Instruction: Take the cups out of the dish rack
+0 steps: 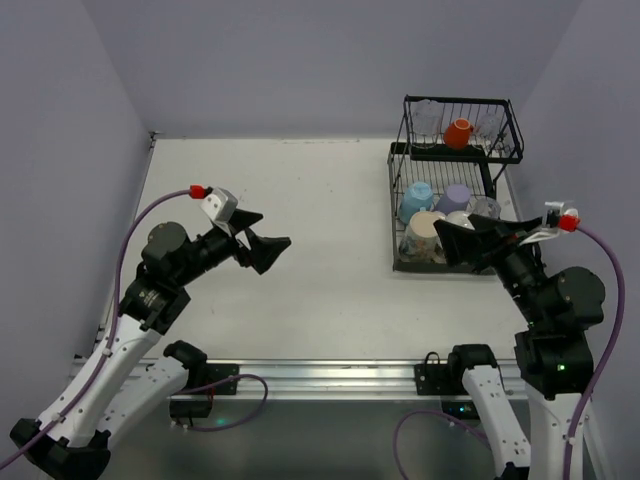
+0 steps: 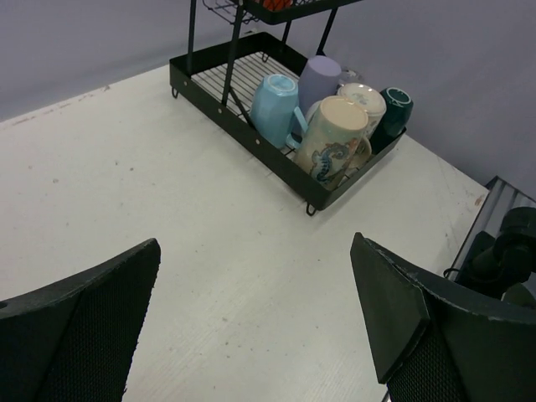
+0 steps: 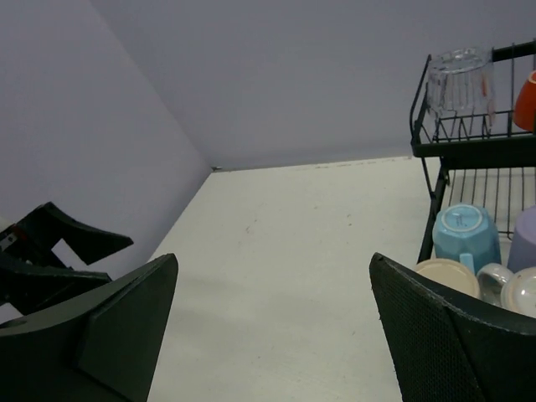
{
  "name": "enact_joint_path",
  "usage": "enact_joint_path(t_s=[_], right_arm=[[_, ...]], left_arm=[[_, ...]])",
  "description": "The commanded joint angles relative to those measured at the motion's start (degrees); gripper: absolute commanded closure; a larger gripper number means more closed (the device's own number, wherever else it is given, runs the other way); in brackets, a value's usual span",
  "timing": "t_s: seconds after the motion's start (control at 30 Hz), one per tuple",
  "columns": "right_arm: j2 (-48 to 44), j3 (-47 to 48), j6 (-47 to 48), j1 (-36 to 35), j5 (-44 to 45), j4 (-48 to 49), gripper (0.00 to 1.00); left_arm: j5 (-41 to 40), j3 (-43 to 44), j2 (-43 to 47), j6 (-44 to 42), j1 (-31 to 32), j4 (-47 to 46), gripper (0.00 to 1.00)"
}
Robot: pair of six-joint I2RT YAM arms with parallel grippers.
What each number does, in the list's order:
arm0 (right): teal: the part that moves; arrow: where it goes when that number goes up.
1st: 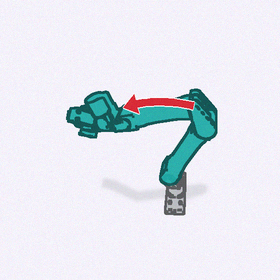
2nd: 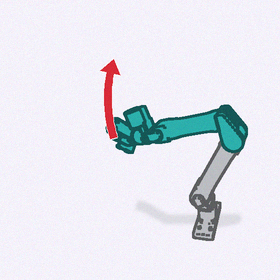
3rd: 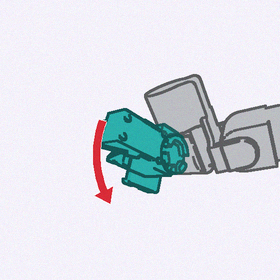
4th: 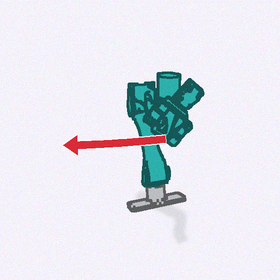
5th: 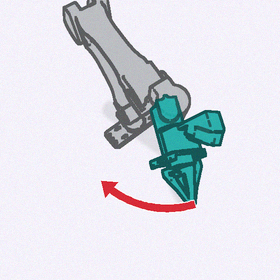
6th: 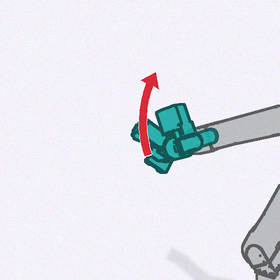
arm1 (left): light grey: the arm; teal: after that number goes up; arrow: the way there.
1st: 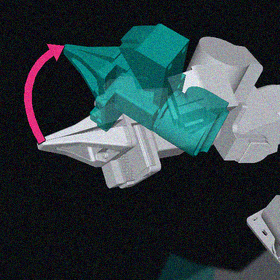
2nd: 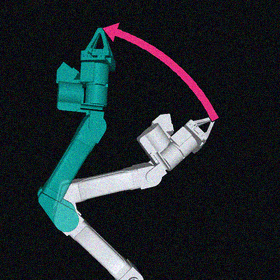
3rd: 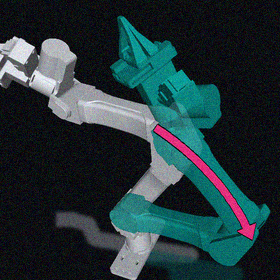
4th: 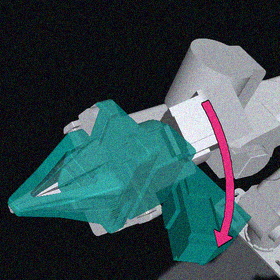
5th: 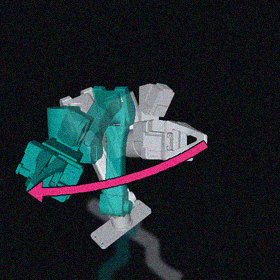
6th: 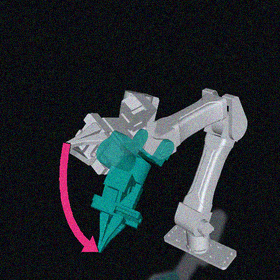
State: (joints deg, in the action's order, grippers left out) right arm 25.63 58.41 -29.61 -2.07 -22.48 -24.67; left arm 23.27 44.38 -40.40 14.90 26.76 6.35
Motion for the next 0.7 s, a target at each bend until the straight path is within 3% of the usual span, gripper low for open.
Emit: enact_joint_path(t_s=[0.0, 0.4, 0.67], right_arm=[[3.63, 3.46, 1.74, 0.31, 6.83, -4.07, 0.01], [19.45, 12.33, 4.29, 0.05, 14.21, -3.2, 0.01], [37.19, 24.44, 12.11, -8.04, 27.48, -3.28, 0.01]], left_arm=[[-1.47, 0.18, 0.68, -1.45, 0.04, 2.62, 0.0], [-7.35, -4.13, 2.52, -1.27, 0.04, 2.53, 0.0], [-10.7, -4.3, 3.93, -1.71, 0.31, 4.28, 0.0]])
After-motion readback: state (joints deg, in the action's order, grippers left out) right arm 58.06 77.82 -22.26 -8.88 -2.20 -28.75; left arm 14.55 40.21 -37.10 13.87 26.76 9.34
